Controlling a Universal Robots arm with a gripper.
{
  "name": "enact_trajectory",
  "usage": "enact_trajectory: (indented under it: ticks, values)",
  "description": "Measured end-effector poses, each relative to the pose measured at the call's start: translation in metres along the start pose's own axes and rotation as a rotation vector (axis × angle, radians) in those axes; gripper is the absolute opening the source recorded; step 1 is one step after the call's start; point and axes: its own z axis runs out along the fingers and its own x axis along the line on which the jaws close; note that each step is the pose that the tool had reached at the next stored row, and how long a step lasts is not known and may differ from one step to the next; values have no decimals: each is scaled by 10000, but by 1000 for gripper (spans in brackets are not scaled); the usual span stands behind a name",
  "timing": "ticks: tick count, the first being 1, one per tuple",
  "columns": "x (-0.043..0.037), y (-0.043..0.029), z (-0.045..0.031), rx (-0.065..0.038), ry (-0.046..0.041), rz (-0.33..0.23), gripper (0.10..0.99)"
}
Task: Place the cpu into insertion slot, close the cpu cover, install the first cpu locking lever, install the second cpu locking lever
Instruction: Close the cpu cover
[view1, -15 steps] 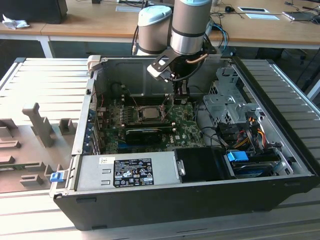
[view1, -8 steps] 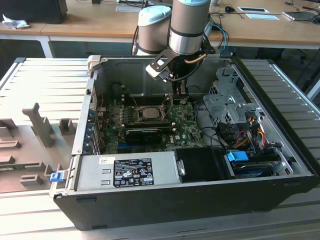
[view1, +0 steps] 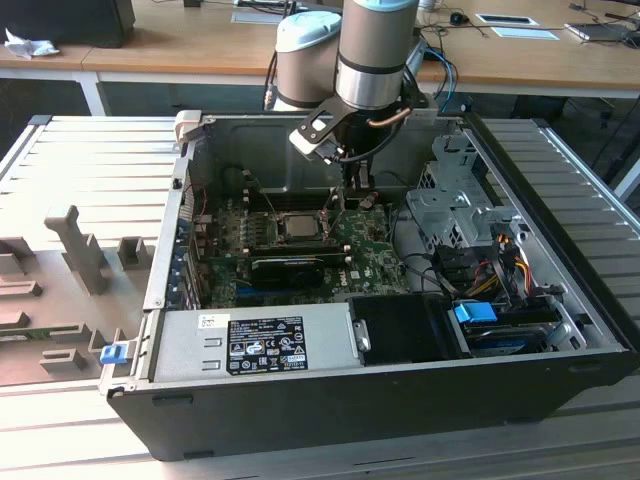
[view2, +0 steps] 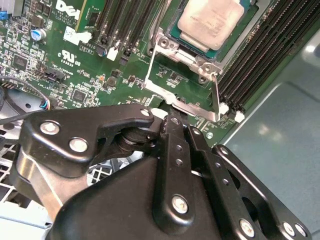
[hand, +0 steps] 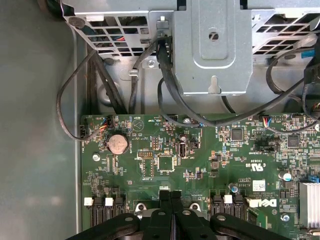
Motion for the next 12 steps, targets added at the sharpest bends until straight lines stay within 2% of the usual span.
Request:
enact_trajectory:
  ticks: [4, 7, 12]
  values:
    - [-2, -73, -2, 0, -1, 0, 106]
    - [-3, -156, -3, 0, 0, -1, 106]
    - [-4, -222, -4, 0, 0, -1, 106]
